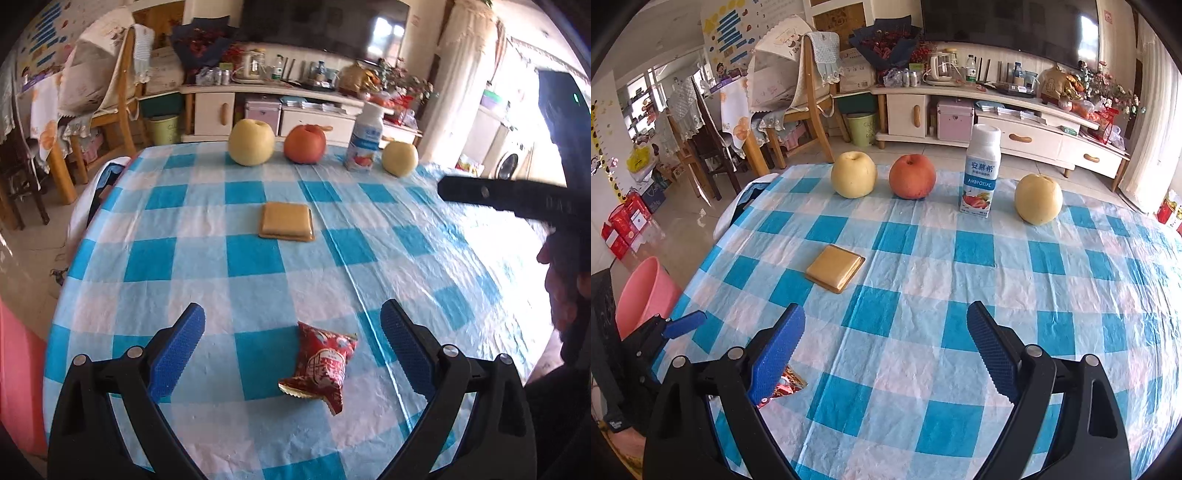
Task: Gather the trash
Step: 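Lower the left tool onto the small red candy packet and close it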
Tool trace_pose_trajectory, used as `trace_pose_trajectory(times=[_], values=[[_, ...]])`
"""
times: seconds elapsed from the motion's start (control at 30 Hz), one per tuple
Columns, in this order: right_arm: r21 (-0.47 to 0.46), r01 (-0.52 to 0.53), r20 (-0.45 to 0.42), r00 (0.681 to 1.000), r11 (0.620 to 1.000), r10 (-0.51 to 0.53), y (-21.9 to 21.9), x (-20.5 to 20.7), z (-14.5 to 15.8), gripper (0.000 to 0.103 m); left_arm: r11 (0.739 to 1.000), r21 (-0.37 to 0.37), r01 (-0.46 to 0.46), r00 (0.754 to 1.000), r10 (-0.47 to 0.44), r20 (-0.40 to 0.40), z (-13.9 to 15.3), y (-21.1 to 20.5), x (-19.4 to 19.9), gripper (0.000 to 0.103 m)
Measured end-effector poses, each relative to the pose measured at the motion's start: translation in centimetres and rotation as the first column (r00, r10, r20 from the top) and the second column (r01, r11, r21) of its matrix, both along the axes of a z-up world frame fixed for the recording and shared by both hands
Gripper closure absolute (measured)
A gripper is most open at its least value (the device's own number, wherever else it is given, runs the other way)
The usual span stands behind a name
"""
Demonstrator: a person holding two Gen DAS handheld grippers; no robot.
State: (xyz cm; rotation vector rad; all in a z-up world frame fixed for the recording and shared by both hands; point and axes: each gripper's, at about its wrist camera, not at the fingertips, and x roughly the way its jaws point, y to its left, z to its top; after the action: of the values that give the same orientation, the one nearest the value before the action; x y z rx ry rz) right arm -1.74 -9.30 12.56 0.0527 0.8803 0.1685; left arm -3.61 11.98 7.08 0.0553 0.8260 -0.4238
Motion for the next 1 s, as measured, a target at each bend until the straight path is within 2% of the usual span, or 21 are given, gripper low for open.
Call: trace_pose_trajectory(times=[0.1, 0.27, 0.37, 0.43, 0.57, 0.63, 0.77, 0.87, 1.0], values=[[0.008, -0.015, -0.039, 0.999, 1.0, 0.015, 0.6, 0.8, -0.7, 0.014, 0.996, 0.047, 0.07, 0.998, -0.07, -0.004, -0.8, -1.5, -0.6, 0.007], [0.036, -0.036, -0.105, 0.994, 0.999, 0.039, 1.8, 2.8, -2.0, 0.014, 0.988, 0.1, 0.117, 0.993, -0.115, -0.03, -2.0, -2.7, -1.1, 0.008], [0.022, -0.051, -0.123, 0.991, 0.998, 0.053, 2.6, 4.0, -2.9, 0.014, 0.984, 0.116, 0.131, 0.991, -0.126, -0.053, -2.6, -2.9, -1.1, 0.017], [0.008, -0.069, -0.123, 0.99, 0.998, 0.07, 3.1, 4.7, -3.6, 0.014, 0.981, 0.137, 0.136, 0.989, -0.127, -0.073, -3.2, -3.1, -0.9, 0.027], [0.004, -0.109, -0.133, 0.985, 0.994, 0.108, 4.3, 6.4, -5.3, 0.014, 0.977, 0.152, 0.147, 0.987, -0.134, -0.091, -3.9, -3.5, -0.8, 0.032], [0.011, -0.116, -0.153, 0.981, 0.993, 0.117, 4.8, 7.1, -6.2, 0.014, 0.975, 0.164, 0.15, 0.985, -0.134, -0.104, -4.2, -3.6, -0.7, 0.047], [0.034, -0.156, -0.167, 0.973, 0.987, 0.159, 6.4, 8.0, -7.2, 0.014, 0.98, 0.145, 0.137, 0.984, -0.117, -0.135, -4.7, -3.3, -0.2, 0.059], [-0.004, -0.186, -0.159, 0.97, 0.983, 0.183, 7.7, 8.6, -7.7, 0.014, 0.983, 0.137, 0.122, 0.985, -0.103, -0.139, -4.7, -3.2, 0.1, 0.061], [-0.047, -0.17, -0.152, 0.975, 0.984, 0.161, 8.2, 9.7, -8.6, 0.014, 0.988, 0.122, 0.098, 0.986, -0.081, -0.143, -4.6, -2.6, 0.4, 0.063]])
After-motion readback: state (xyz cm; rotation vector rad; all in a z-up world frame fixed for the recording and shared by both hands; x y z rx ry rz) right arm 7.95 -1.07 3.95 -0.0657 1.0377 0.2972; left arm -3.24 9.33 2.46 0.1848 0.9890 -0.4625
